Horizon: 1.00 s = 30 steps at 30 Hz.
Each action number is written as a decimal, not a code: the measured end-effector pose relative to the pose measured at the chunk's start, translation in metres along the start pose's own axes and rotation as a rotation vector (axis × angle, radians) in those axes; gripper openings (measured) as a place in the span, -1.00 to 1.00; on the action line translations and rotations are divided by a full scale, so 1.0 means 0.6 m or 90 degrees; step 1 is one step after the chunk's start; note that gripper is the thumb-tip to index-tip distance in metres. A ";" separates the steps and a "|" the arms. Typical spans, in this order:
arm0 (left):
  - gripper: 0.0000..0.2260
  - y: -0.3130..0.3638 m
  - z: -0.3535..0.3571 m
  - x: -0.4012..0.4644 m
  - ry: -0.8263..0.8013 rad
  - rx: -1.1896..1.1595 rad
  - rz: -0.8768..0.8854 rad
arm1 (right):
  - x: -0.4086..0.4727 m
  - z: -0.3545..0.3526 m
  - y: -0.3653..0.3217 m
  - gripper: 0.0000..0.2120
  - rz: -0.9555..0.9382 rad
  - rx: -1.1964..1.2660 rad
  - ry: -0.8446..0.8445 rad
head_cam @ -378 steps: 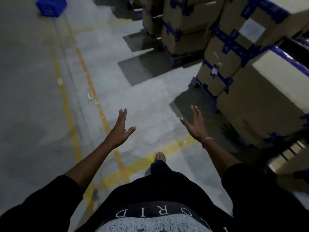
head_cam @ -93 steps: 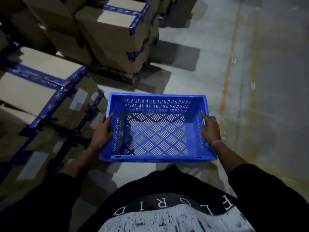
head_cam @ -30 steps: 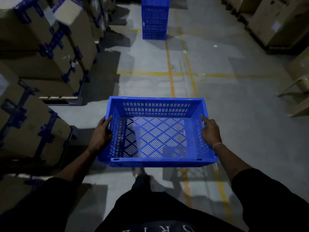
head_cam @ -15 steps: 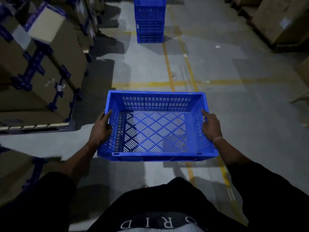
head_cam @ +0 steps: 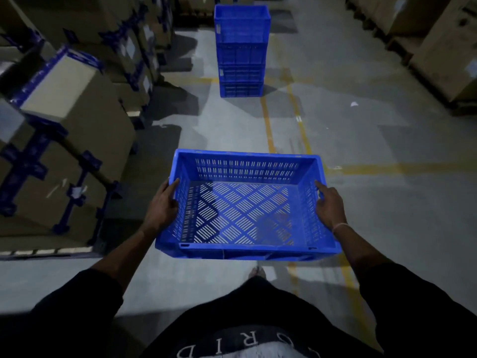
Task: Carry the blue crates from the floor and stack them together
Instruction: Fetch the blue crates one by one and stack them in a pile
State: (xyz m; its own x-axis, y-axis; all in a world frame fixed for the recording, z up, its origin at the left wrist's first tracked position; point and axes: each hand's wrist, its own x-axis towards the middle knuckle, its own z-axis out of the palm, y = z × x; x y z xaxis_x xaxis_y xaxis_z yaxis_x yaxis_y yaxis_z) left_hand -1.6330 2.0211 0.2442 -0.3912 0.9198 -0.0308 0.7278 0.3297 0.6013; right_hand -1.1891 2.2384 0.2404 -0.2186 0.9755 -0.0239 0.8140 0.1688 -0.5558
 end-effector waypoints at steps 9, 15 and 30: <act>-0.34 0.055 -0.034 0.353 0.023 0.016 -0.008 | 0.366 -0.032 -0.064 -0.43 -0.031 -0.001 -0.004; -0.34 0.055 -0.036 0.607 0.019 0.021 -0.009 | 0.617 -0.013 -0.110 -0.45 -0.028 -0.024 -0.004; -0.38 0.017 -0.113 1.277 -0.006 -0.016 0.000 | 1.237 0.076 -0.283 -0.39 0.003 -0.002 0.009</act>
State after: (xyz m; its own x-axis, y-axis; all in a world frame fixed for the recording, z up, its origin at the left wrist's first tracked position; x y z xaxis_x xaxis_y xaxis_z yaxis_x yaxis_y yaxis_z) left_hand -1.9633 2.7147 0.2806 -0.3859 0.9217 -0.0384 0.7135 0.3246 0.6209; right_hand -1.5144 2.9273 0.2793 -0.2071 0.9782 -0.0143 0.8166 0.1648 -0.5533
